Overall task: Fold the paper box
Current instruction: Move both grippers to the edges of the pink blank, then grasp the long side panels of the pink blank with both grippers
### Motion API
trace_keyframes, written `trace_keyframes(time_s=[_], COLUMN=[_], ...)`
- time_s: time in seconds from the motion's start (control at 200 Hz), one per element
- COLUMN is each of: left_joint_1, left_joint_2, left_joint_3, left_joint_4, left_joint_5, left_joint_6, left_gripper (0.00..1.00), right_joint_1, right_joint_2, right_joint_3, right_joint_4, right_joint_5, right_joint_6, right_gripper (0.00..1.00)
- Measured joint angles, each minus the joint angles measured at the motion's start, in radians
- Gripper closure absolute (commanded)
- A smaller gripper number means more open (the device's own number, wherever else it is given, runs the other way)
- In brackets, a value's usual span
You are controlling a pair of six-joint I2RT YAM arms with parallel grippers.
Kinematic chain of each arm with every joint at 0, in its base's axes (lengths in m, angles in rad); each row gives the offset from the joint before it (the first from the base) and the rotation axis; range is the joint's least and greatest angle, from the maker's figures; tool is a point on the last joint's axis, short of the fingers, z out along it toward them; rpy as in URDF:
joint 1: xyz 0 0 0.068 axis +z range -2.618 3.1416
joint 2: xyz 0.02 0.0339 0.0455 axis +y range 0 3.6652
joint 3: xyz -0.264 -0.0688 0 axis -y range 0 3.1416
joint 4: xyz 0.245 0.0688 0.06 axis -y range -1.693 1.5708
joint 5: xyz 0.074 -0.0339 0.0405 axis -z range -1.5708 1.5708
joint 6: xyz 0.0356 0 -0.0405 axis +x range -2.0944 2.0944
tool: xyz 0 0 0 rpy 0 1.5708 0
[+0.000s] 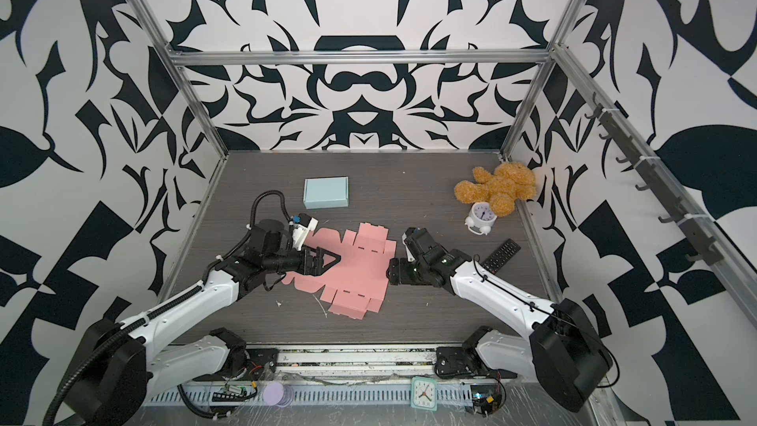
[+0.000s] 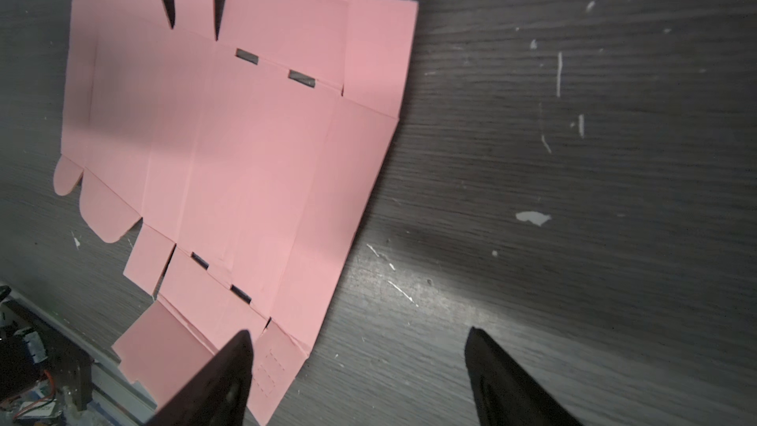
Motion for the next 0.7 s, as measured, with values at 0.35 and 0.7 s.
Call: trace_keyframes(time_s=[0.35, 0.7], left_joint_1=[-0.012, -0.045], left_joint_2=[0.095, 0.164], left_joint_3=[-0.035, -0.059], left_joint_4=[-0.003, 0.016], left_joint_5=[0.002, 0.001], left_joint_6=[0.001, -0.014], left_gripper=[0.1, 0.3], right_joint_1=[-0.034, -0.038], right_joint_2=[0.095, 0.189], right_joint_3=[-0.048, -0.048], right_joint_4=[0.138, 0.253], right_joint_5=[-0.082, -0.132], right_joint_6=[0.022, 0.023], right_gripper=[0.25, 0.29])
